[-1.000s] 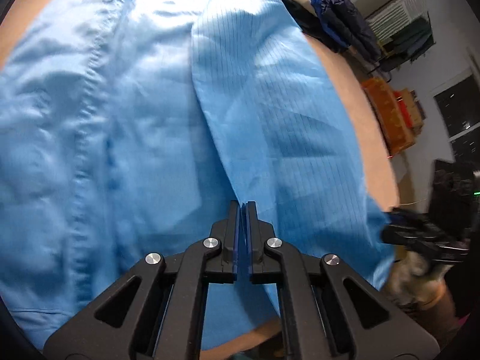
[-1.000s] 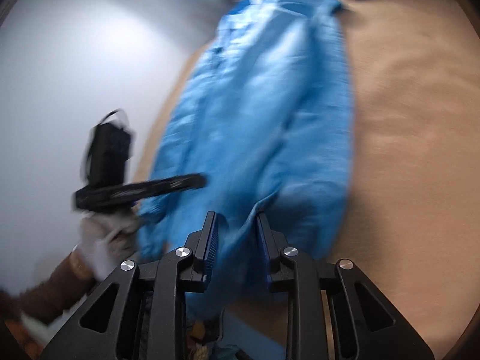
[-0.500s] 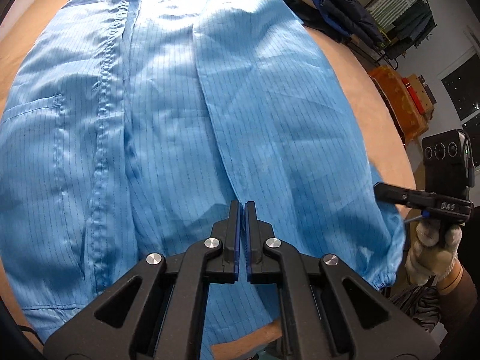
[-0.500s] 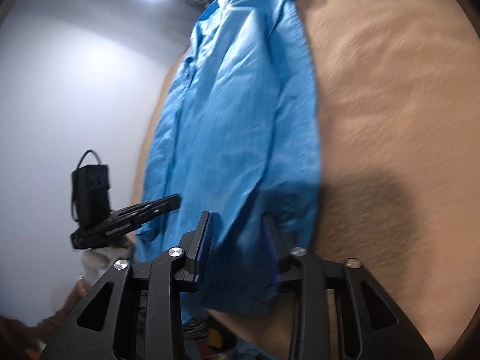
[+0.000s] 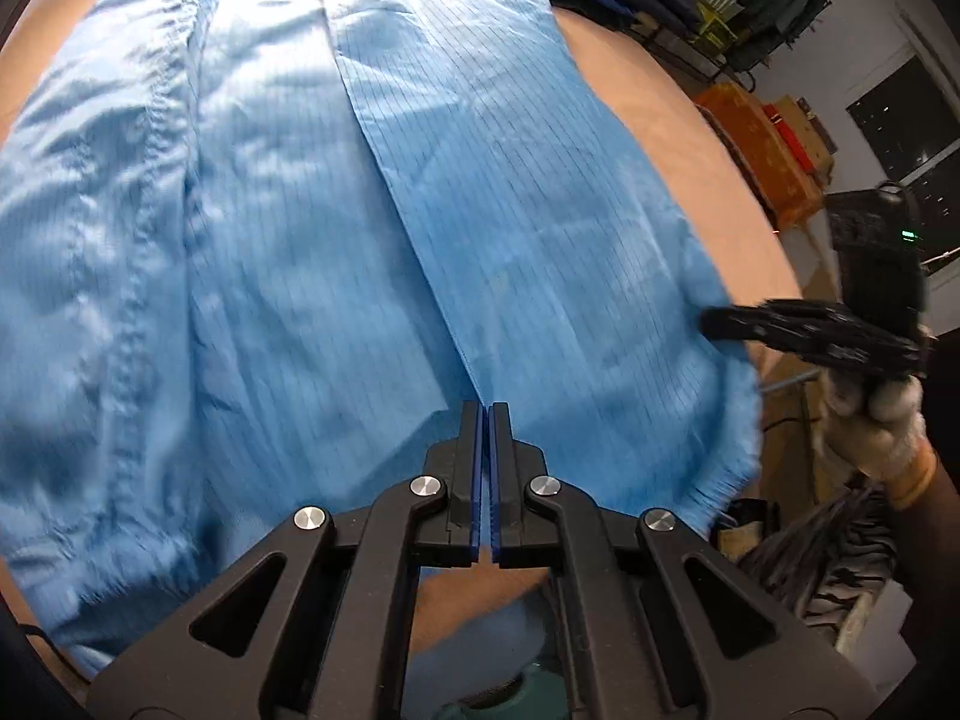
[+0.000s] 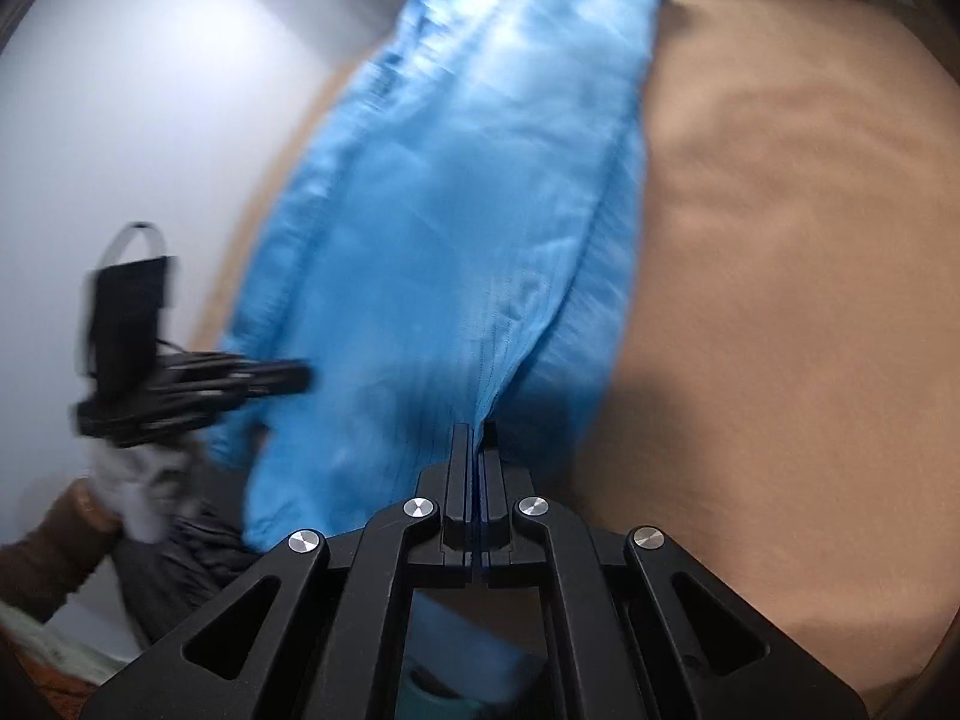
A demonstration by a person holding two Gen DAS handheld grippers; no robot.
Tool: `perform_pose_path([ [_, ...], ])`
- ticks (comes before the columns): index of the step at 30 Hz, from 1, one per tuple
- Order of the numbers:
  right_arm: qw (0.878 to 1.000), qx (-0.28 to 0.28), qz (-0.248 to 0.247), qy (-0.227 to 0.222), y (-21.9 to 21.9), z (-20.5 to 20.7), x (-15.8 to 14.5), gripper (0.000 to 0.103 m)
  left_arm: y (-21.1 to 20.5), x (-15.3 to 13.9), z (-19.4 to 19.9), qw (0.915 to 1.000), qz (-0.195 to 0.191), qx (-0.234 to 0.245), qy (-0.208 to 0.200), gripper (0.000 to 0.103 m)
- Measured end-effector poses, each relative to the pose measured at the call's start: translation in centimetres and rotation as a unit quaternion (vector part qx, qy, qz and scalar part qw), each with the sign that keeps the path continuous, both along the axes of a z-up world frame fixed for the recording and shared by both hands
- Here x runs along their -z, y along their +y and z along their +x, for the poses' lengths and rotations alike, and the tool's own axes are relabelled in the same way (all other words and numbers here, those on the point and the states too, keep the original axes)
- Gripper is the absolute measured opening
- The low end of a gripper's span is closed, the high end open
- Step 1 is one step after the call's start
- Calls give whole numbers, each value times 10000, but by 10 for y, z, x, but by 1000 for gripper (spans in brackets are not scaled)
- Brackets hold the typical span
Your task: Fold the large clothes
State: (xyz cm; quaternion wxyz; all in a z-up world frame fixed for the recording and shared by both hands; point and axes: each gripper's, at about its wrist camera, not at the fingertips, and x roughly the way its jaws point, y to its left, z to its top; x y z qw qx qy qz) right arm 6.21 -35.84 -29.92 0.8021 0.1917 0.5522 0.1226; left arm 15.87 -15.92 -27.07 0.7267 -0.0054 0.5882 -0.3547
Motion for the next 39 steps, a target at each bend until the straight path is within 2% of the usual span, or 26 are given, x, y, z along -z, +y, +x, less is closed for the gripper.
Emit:
perform_pose_path([
  [3, 9999, 96, 103, -44, -11, 0, -8, 1, -3, -4, -3, 9999, -155, 66, 22, 0],
  [5, 10000, 2, 8, -77, -10, 3, -12, 1, -5, -5, -4, 9999, -87, 102, -61, 0],
  [9, 9960, -295, 804, -269, 1, -4, -15, 2, -2, -7, 1, 9999, -51, -23, -113, 0],
  [13, 9956, -744, 488, -285, 22, -3, -20, 4, 11, -11, 9, 9995, -14, -221, -212, 0],
  [16, 9964, -600, 530, -292, 14, -1, -21, 4, 18, -15, 11, 9990, 60, -288, -323, 0],
  [18, 9957, -325, 776, -388, -6, -3, -24, 12, 21, -20, 10, 9986, 36, -338, -413, 0],
  [20, 9946, 159, 854, -573, -28, -6, -22, 42, 23, -24, 10, 9982, -34, -364, -466, 0],
  [22, 9918, 584, 955, -617, -45, -6, -15, 55, 19, -27, 12, 9983, -130, -320, -459, 0],
  [27, 9856, 1042, 1255, -441, -65, 2, 16, 54, -11, -26, 12, 9988, -134, -110, -464, 0],
  [29, 9798, 1167, 1549, -482, -74, 5, 24, 54, -19, -22, 11, 9990, -101, -48, -427, 0],
  [35, 9673, 1308, 2042, -749, -83, 20, 29, 53, -30, -6, 13, 9995, 99, 13, -289, 0],
  [39, 9670, 1237, 2061, -850, -76, 37, 30, 52, -38, 8, 10, 9992, 285, 126, -232, 0],
])
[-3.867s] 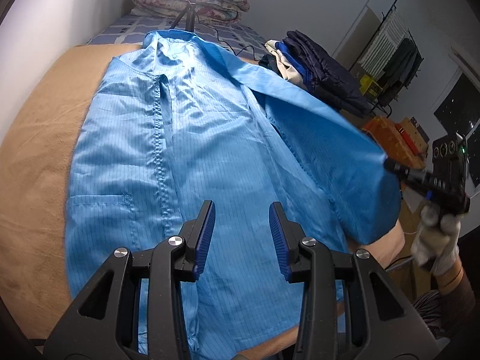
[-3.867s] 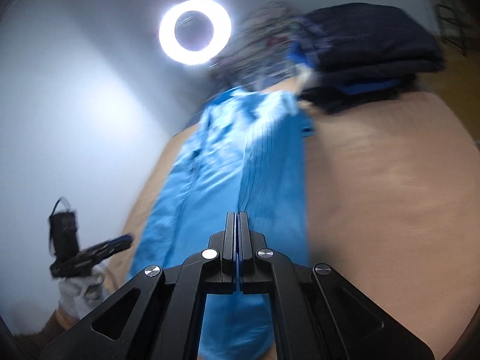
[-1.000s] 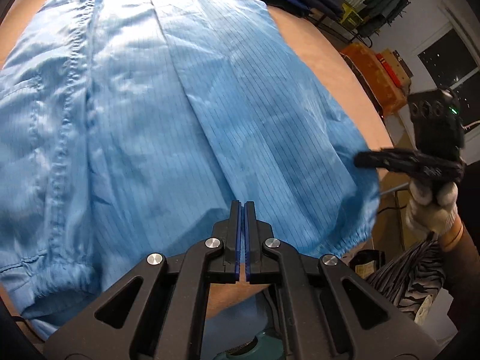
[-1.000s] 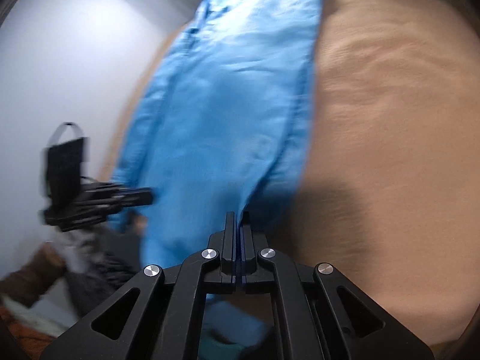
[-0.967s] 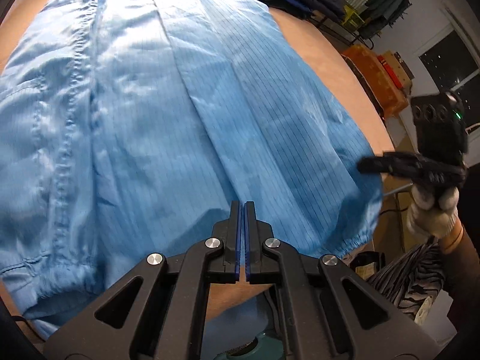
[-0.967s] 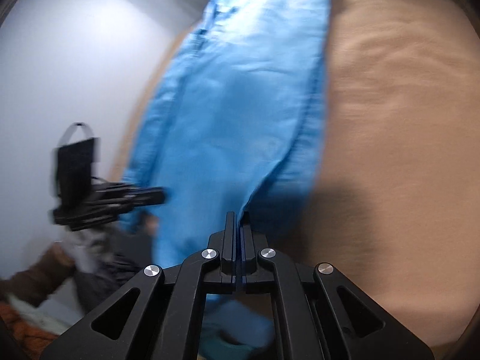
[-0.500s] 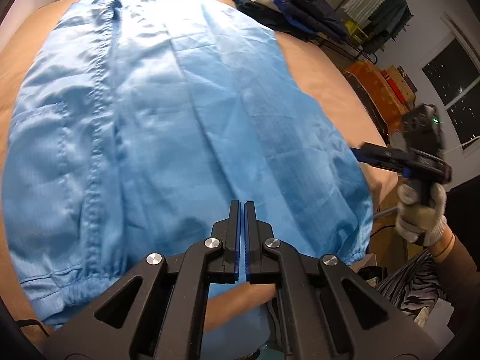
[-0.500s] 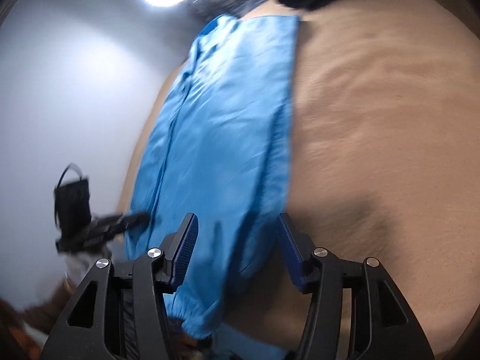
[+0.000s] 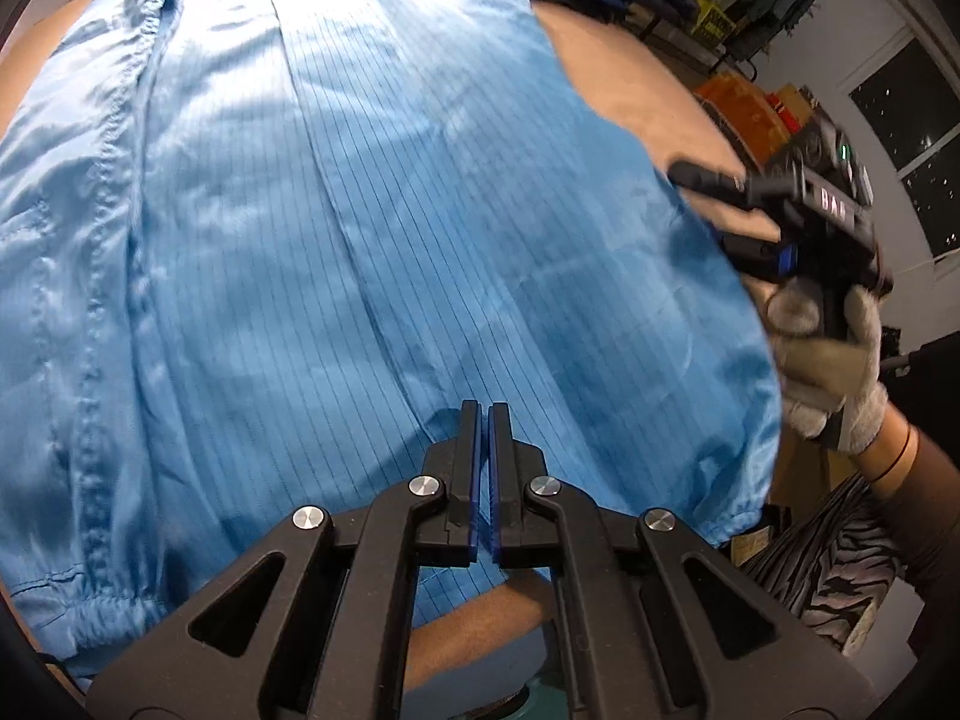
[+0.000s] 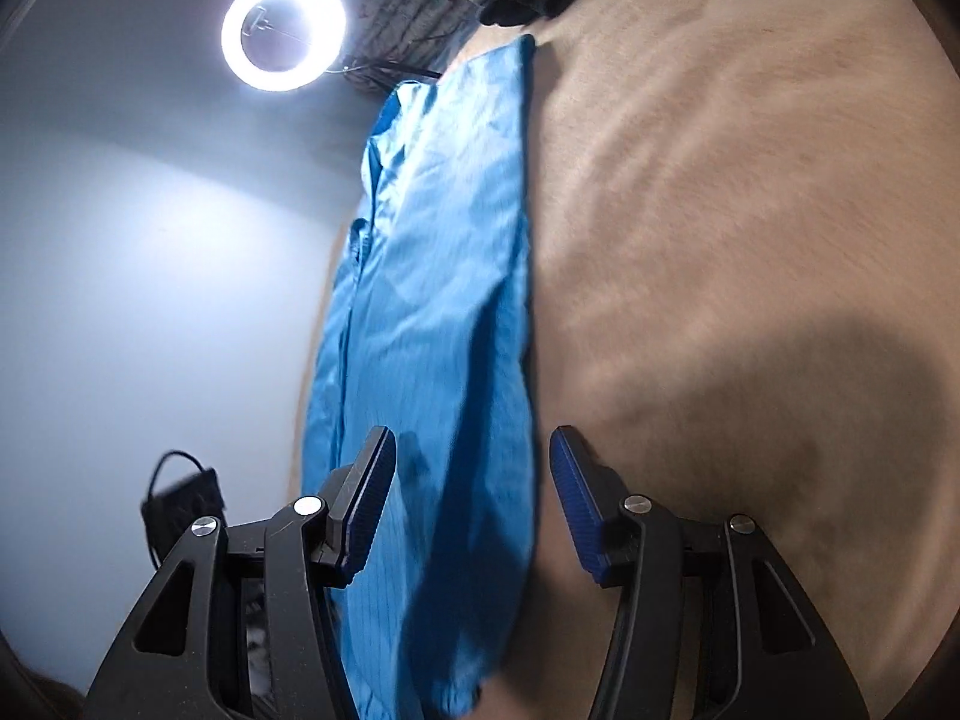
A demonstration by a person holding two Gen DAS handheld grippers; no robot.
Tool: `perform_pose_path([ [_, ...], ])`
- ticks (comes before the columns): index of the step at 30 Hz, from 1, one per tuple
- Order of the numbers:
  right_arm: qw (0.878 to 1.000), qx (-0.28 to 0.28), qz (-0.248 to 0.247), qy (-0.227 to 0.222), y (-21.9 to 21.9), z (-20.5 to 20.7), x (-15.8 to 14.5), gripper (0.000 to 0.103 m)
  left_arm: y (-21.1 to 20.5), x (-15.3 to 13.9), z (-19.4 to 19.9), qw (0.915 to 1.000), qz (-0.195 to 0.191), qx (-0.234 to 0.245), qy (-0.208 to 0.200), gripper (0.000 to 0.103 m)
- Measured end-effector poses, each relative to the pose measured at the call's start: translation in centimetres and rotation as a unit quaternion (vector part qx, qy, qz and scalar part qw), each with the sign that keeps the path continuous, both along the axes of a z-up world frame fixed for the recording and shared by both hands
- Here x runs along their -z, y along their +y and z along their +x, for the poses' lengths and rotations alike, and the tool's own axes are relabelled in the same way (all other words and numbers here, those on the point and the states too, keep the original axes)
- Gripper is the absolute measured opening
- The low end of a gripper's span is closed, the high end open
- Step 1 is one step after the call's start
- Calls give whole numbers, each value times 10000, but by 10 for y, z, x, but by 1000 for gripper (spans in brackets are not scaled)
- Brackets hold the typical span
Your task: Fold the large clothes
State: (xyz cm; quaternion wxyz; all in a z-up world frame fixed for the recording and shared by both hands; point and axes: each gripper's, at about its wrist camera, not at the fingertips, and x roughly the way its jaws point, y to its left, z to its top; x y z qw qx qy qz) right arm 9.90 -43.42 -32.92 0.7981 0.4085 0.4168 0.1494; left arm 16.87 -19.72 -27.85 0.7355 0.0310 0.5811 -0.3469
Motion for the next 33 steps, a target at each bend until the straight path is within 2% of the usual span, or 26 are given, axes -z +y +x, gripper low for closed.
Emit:
perform_pose_path([
  [1, 10000, -50, -19, -9, 3, 4, 1, 49, -2, 1, 0, 10000, 29, 22, -10, 0],
  [3, 10000, -70, -49, 47, 7, 10, 2, 36, -3, 2, -1, 10000, 60, 57, -44, 0],
  [4, 9999, -63, 3, 125, 7, 15, 6, 15, -3, 2, -1, 10000, 51, 55, -32, 0],
  [5, 9997, -27, 80, 226, 7, 17, 10, 4, -3, 2, 0, 10000, 39, 45, -12, 0],
  [8, 9997, 154, 4, 207, 7, 12, 1, 2, -4, 2, -1, 10000, 42, 54, -19, 0],
  [10, 9996, 187, -224, -48, 12, 4, -27, 1, -6, 1, -3, 9999, 6, 109, 14, 0],
  [12, 9969, 157, -703, -323, 18, -3, -55, 1, -8, 2, -5, 9998, -16, 181, 35, 0],
  [13, 9933, 145, -1091, -347, 21, -6, -66, 1, -10, 2, -6, 9998, -5, 210, 18, 0],
  [14, 9909, 138, -1298, -320, 23, -7, -68, 1, -12, 2, -6, 9997, 5, 235, 6, 0],
  [16, 9845, 128, -1748, 12, 25, -5, -58, 1, -14, 2, -7, 9997, 8, 241, 7, 0],
  [18, 9829, 175, -1772, 474, 23, -1, -36, 1, -14, 0, -7, 9998, -33, 203, 42, 0],
  [21, 9818, 256, -1725, 747, 19, 1, -20, 1, -8, -9, -5, 9997, -209, 102, 11, 0],
  [25, 9859, 315, -1557, 520, 22, -3, -44, 1, -5, -20, -10, 9986, -496, 159, -27, 0],
  [27, 9846, 296, -1696, 315, 28, -4, -61, 1, -10, -15, -16, 9977, -587, 327, 50, 0],
  [29, 9822, 271, -1841, 251, 35, -2, -67, 1, -19, -7, -23, 9976, -508, 457, 138, 0],
  [33, 9784, 220, -2006, 454, 48, 6, -61, 1, -27, 8, -28, 9978, -270, 575, 168, 0],
])
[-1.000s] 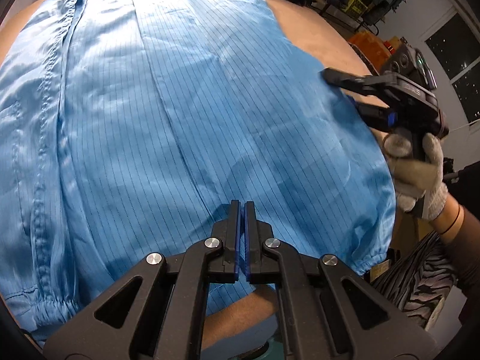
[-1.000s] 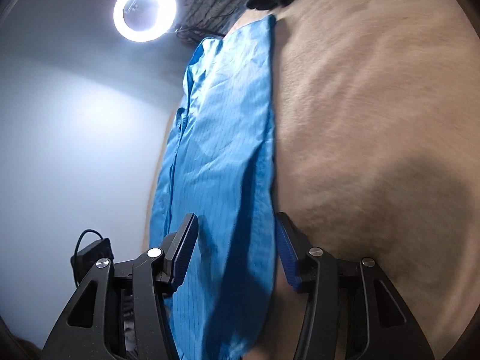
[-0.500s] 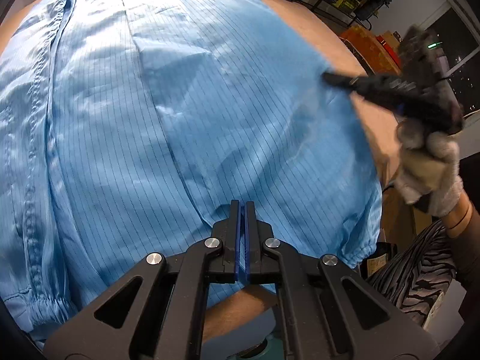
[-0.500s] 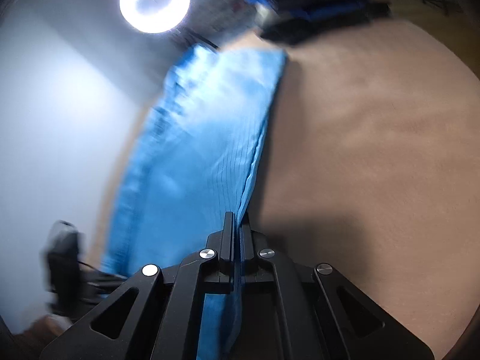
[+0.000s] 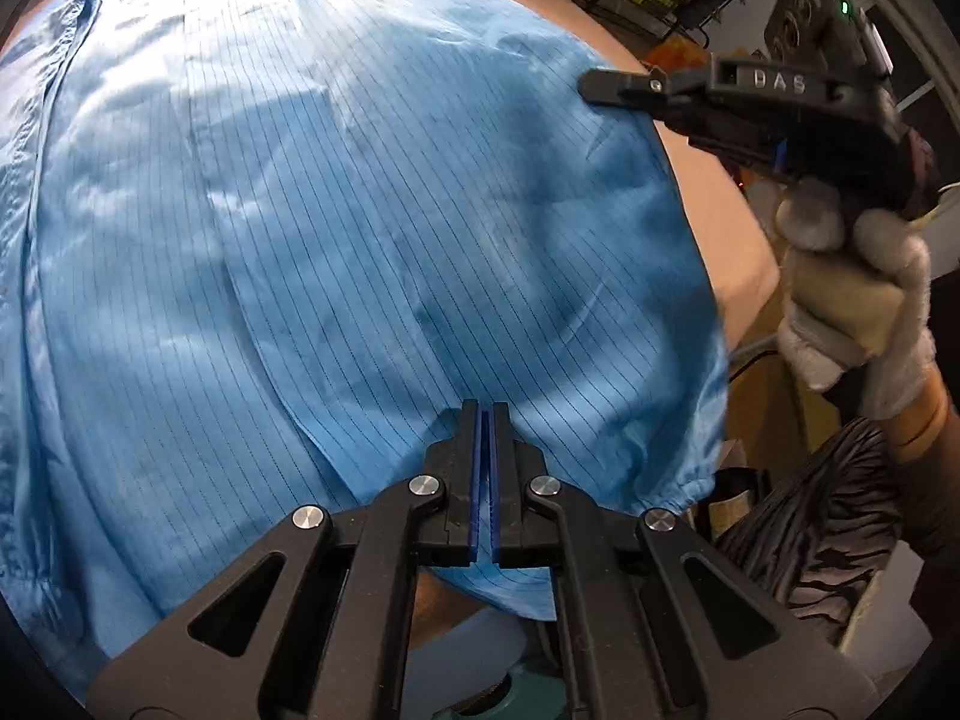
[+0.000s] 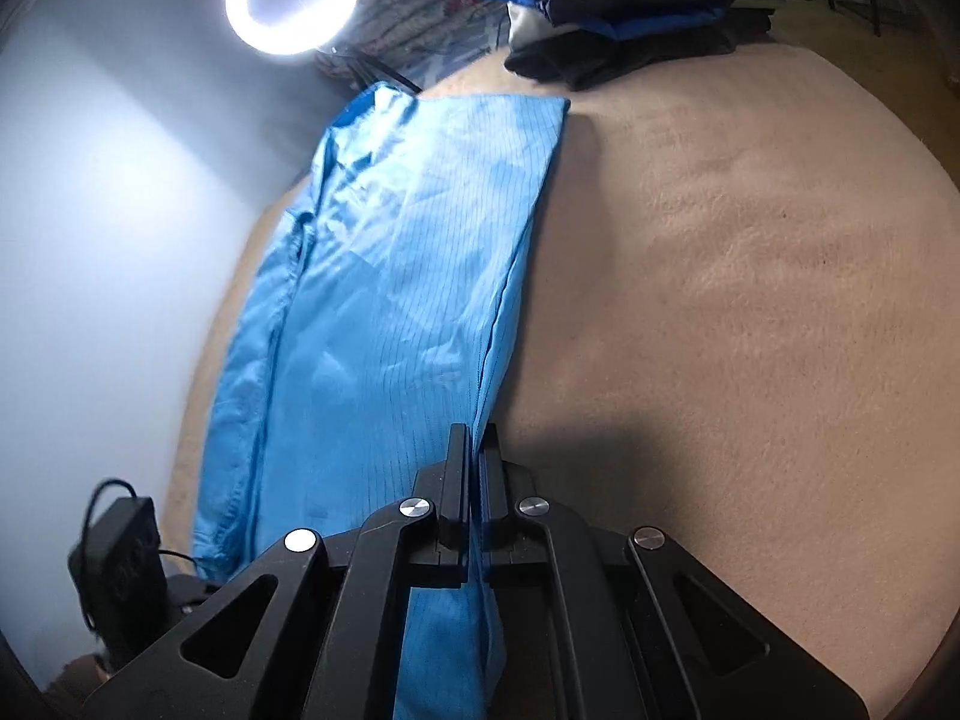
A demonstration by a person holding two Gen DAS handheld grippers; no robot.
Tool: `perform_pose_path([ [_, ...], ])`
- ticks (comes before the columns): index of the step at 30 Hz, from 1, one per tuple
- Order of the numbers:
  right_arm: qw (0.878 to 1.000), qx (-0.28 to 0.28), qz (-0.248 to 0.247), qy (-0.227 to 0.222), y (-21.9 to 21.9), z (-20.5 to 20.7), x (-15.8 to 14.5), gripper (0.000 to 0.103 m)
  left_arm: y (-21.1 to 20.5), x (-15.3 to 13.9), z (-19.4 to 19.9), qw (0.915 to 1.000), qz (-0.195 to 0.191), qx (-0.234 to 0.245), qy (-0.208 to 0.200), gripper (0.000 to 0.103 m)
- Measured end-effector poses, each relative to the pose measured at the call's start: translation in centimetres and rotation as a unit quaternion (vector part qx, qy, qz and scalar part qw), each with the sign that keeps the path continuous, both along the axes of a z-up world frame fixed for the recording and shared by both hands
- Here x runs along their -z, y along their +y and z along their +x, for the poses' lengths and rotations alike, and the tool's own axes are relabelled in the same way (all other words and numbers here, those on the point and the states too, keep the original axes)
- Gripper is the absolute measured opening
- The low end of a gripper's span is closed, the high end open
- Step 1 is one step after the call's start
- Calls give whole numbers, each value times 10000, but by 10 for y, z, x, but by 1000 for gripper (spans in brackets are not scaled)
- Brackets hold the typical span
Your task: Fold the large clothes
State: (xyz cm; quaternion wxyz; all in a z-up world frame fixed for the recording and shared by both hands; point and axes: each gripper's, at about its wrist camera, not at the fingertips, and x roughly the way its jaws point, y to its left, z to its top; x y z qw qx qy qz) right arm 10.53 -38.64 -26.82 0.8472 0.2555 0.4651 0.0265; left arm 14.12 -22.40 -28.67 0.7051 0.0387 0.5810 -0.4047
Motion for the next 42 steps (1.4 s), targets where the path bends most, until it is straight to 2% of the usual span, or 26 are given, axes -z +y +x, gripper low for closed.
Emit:
perform_pose_path([
  [4, 9998, -144, -146, -35, 16, 9, -9, 1, 6, -20, 0, 9997, -150, -142, -116, 0],
  [8, 9982, -379, -369, -279, 35, 13, -33, 1, 36, -61, 0, 9959, -484, -438, -628, 0],
  [14, 9933, -775, -660, -552, 73, 27, -61, 1, 105, -108, 12, 9795, -797, -1277, -1335, 0],
  [18, 9888, -1110, -811, -578, 109, 42, -66, 1, 159, -119, 26, 9677, -940, -1847, -1437, 0],
  [23, 9830, -1536, -912, -427, 157, 65, -54, 1, 204, -123, 40, 9553, -1117, -2417, -1285, 0],
  [27, 9750, -1929, -1091, -174, 197, 84, -32, 1, 231, -122, 41, 9465, -1203, -2724, -1244, 0],
  [31, 9657, -2250, -1284, 197, 234, 101, 0, 1, 244, -122, 44, 9414, -1174, -2898, -1264, 0],
  [34, 9535, -2540, -1564, 435, 260, 105, 23, 1, 253, -118, 47, 9383, -1135, -3023, -1242, 0],
  [36, 9492, -2607, -1682, 529, 265, 105, 32, 1, 259, -115, 49, 9368, -1108, -3094, -1204, 0],
  [38, 9510, -2569, -1610, 604, 263, 106, 37, 2, 263, -113, 49, 9353, -1110, -3148, -1175, 0],
  [42, 9585, -2593, -1030, 586, 246, 102, 21, 6, 265, -113, 50, 9342, -1128, -3181, -1155, 0],
])
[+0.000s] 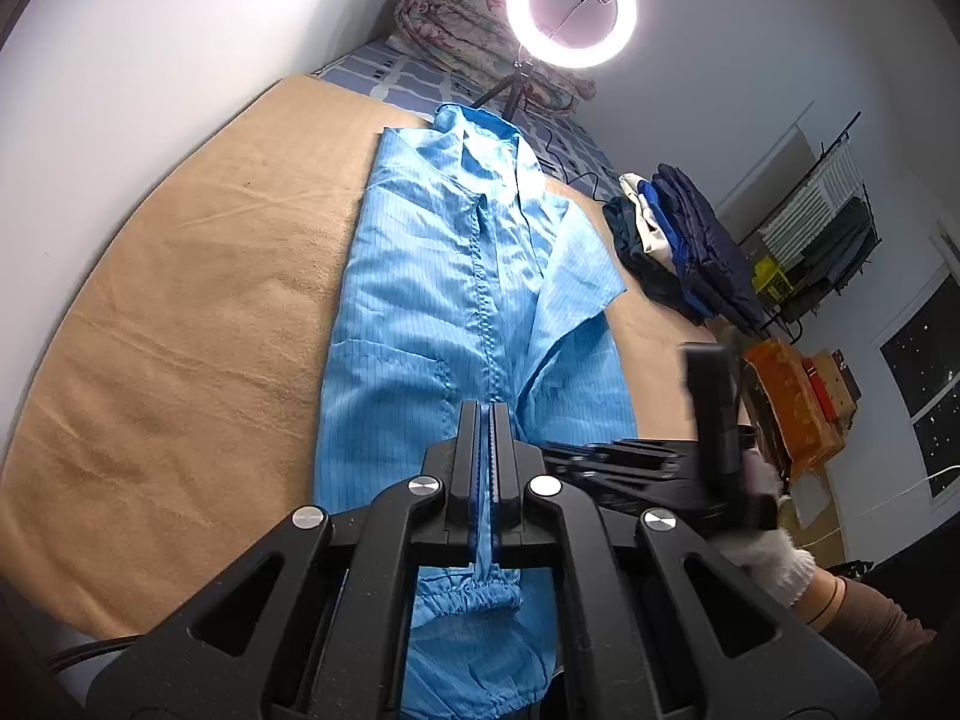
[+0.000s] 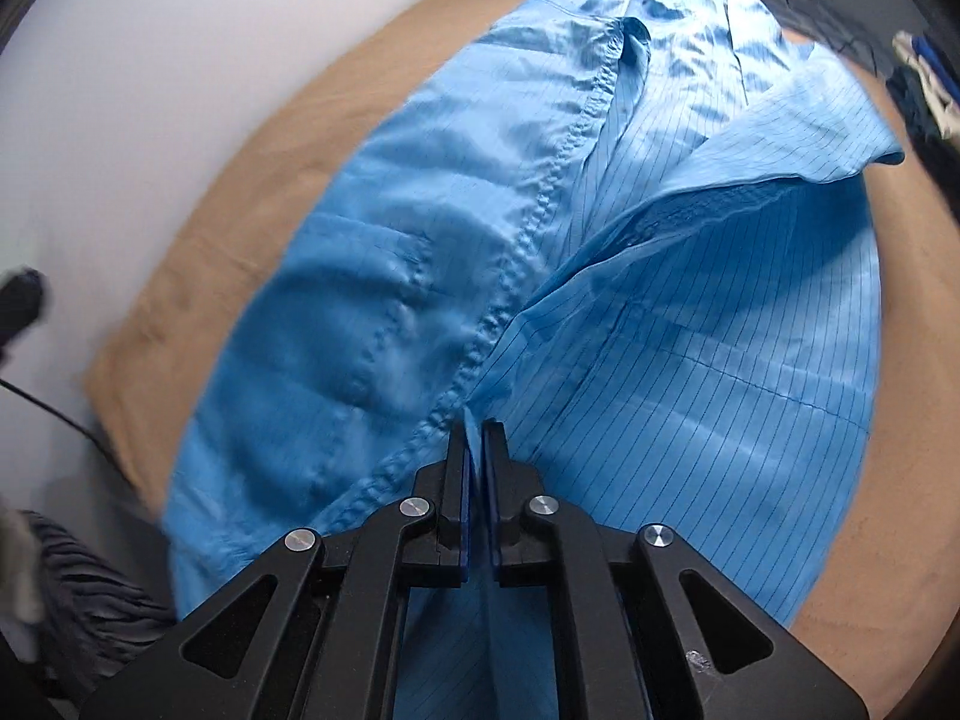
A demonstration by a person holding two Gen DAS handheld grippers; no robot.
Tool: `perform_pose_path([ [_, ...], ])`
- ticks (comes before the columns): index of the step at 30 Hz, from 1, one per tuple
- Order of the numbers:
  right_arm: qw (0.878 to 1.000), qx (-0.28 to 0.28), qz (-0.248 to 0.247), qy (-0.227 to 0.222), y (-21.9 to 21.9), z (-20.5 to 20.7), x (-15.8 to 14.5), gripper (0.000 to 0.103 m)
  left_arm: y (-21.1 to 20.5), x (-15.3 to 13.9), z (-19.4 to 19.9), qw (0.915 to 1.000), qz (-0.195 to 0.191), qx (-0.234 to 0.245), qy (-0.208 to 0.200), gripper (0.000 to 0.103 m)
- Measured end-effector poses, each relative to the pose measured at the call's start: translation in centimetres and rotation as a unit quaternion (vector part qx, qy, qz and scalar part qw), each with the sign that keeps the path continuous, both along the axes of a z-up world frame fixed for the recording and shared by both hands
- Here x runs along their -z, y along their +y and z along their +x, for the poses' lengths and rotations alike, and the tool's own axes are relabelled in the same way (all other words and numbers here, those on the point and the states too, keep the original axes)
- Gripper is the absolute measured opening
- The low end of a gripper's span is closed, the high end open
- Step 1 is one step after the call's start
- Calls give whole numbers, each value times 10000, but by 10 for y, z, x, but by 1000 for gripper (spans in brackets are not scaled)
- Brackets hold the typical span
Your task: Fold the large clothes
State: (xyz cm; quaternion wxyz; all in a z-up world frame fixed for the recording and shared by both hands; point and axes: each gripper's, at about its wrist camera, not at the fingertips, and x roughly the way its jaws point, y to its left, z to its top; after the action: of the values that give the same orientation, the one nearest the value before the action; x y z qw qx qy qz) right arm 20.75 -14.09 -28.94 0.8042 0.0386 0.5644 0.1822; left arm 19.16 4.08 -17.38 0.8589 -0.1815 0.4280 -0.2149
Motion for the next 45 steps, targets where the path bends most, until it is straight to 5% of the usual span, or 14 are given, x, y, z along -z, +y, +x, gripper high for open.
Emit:
perform_pose_path([
  [5, 9959, 48, 889, -149, -33, -14, -36, 17, -9, -1, 2, 10000, 12, 83, -11, 0],
  [12, 9851, 767, 1207, -961, -110, -3, -74, 17, -29, 4, 11, 9993, 247, 261, 68, 0],
  [17, 9812, 1483, 661, -1045, -161, 38, -48, 17, -40, 13, 21, 9985, 392, 329, 199, 0],
  [22, 9703, 2148, 898, -665, -205, 75, -12, 16, -48, 17, 33, 9981, 442, 370, 228, 0],
  [32, 9579, 2604, 903, -802, -232, 128, 4, 14, -55, 28, 50, 9976, 398, 414, 394, 0],
  [38, 9394, 2823, 1727, -897, -234, 151, 4, 14, -60, 31, 51, 9971, 383, 485, 451, 0],
  [45, 9484, 2299, 1932, -1022, -185, 187, -19, 14, -58, 32, 53, 9969, 365, 480, 497, 0],
])
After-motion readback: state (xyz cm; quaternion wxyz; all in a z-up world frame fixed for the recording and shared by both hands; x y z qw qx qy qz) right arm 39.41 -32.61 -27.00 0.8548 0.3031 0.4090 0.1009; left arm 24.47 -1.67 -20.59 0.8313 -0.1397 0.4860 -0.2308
